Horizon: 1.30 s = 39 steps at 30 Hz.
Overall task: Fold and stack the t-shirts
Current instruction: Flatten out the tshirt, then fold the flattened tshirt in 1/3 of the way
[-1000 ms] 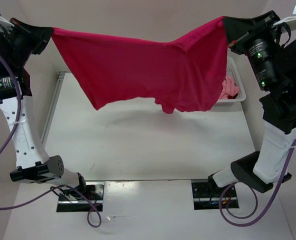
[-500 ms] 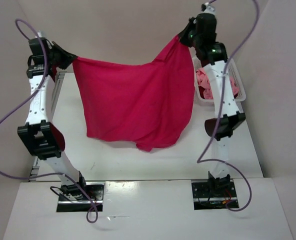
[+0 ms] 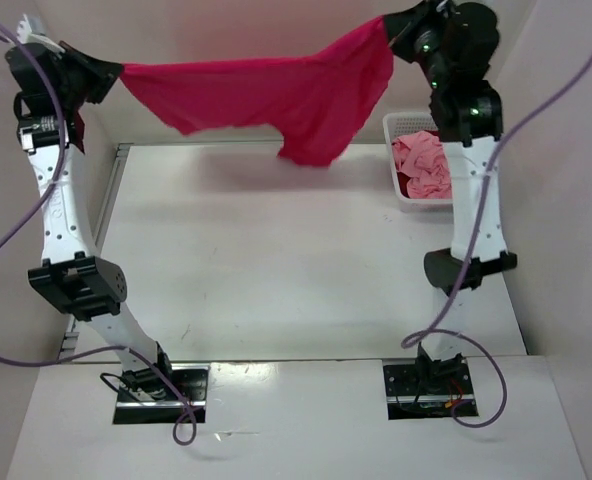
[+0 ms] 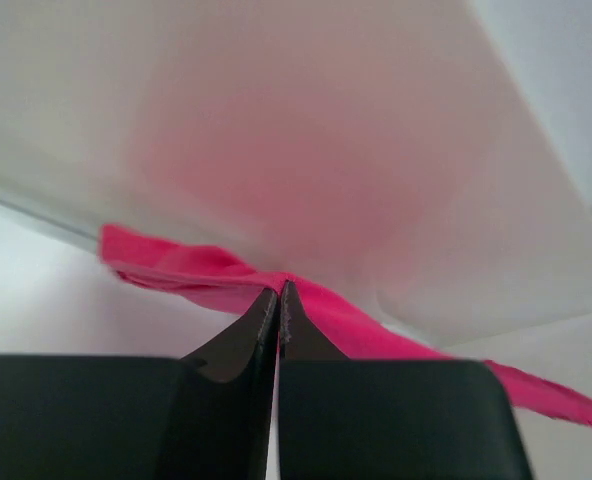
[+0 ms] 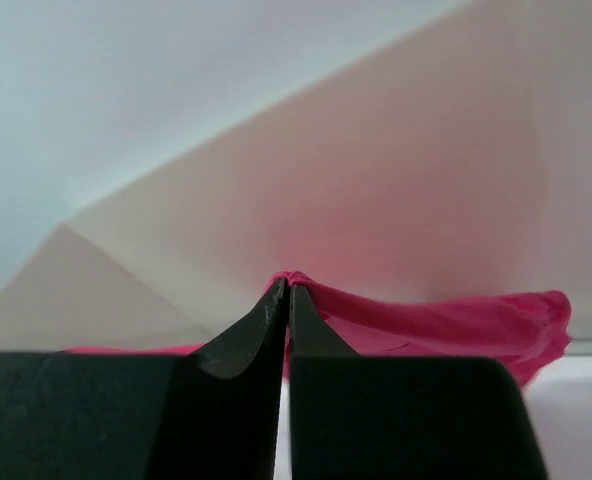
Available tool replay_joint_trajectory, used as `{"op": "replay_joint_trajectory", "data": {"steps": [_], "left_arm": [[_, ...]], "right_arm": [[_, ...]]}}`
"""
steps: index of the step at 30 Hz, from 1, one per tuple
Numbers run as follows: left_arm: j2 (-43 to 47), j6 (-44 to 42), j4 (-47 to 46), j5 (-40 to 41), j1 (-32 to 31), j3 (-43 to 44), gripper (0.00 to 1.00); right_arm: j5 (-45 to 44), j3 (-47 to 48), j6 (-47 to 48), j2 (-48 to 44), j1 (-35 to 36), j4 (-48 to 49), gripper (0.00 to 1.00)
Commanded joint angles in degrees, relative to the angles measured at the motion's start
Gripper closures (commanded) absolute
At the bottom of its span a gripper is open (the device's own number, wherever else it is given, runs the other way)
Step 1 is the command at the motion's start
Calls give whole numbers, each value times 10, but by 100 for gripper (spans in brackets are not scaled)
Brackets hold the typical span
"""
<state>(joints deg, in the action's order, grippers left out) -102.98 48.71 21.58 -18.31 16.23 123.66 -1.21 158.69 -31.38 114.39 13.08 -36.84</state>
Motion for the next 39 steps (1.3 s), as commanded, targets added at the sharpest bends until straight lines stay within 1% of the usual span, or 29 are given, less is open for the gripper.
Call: {"op": "replay_joint_trajectory", "data": {"steps": [1,2,3,4,5,6,8,9,11,12,13,14,15,16,17,18,21,24,25,27,28,30,32,34,36,37,38,39], "left_arm": [[35,0,-32,-9,7,12,100],[47,-8,-32,-2,7,-5,100],[53,-13,-37,-2,7,-27,100],[62,-19,-37,3,7,-51,100],[80,-24,-44,10,7,-107,100],[91,-32,-55,10,7,-138,100],[121,-41,-68,15,7,-200,100],[131,-48,-73,15,7,-267,100],[164,-56,-82,28,7,-338,100],[173,-63,-88,28,7,-375,100],[192,-63,-88,34,7,-451,100],[201,-71,-94,34,7,-491,100],[209,-71,-101,34,7,-530,100],[221,-77,-101,39,7,-566,100],[226,-78,-95,39,7,-633,100],[226,-84,-89,45,7,-661,100],[260,-100,-55,62,7,-741,100],[308,-106,-15,67,7,-774,97],[327,-106,-2,67,7,-780,97],[340,-106,31,67,7,-787,97],[346,-106,43,51,7,-787,97],[353,-106,60,51,7,-778,97],[353,-106,60,65,7,-770,97],[331,-106,47,71,7,-750,97],[298,-93,21,59,7,-718,97],[285,-87,9,53,7,-707,97],[256,-81,-10,53,7,-695,97],[238,-81,-15,53,7,-683,97]], "right_arm": [[19,-57,-10,-72,-4,58,97],[19,-91,-11,-94,-4,53,97],[24,-168,-11,-108,-4,53,97],[24,-219,-11,-126,-4,53,97],[24,-276,-11,-147,-4,65,97],[24,-397,-11,-199,-4,95,97],[24,-507,-11,-246,-4,117,97],[24,-600,-11,-281,-4,117,97],[30,-690,-11,-311,-4,117,98],[30,-781,-11,-326,-4,117,98],[36,-825,-11,-358,-4,124,98],[36,-868,-19,-373,-4,129,100],[36,-943,-25,-386,-4,129,100],[42,-973,-25,-410,-4,129,100],[48,-999,-32,-419,-4,122,100],[62,-1037,-41,-425,-4,114,100],[82,-1080,-58,-449,-4,71,100],[135,-1117,-75,-485,-4,34,100],[166,-1125,-90,-499,-4,29,100],[190,-1148,-103,-538,-4,8,100],[205,-1161,-109,-559,-4,-2,100],[211,-1161,-109,-580,-4,-36,100],[197,-1153,-114,-594,-4,-41,100],[185,-1125,-109,-569,-4,-29,100],[173,-1097,-103,-511,-4,6,100],[151,-1063,-97,-492,-4,20,100],[139,-1045,-91,-445,-4,34,100],[129,-1025,-84,-417,-4,52,100]]}}
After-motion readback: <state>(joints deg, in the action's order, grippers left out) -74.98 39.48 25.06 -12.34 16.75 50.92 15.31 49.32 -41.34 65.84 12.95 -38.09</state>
